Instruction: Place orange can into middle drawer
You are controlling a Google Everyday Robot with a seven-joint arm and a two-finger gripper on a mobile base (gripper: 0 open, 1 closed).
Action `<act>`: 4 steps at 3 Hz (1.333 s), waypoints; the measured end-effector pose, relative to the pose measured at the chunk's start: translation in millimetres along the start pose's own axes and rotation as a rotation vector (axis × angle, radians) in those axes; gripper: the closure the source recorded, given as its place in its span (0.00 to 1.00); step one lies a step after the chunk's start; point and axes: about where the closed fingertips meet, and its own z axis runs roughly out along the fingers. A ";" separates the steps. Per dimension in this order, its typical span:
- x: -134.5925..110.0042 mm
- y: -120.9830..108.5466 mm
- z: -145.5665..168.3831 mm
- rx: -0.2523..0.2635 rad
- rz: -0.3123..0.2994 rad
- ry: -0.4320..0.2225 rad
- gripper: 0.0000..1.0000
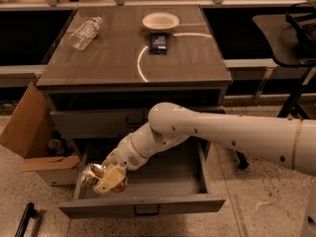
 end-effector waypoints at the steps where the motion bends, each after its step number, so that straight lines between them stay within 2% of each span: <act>1: 28.0 -9.6 7.6 0.017 0.066 0.031 1.00; 2: 28.1 -9.6 7.6 0.017 0.066 0.031 1.00; 3: 35.5 -10.8 8.2 0.025 0.093 0.033 1.00; 4: 63.8 -23.4 6.1 0.077 0.164 0.093 1.00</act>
Offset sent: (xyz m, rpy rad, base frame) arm 0.0018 -0.0095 -0.0253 -0.0412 0.0342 -0.0370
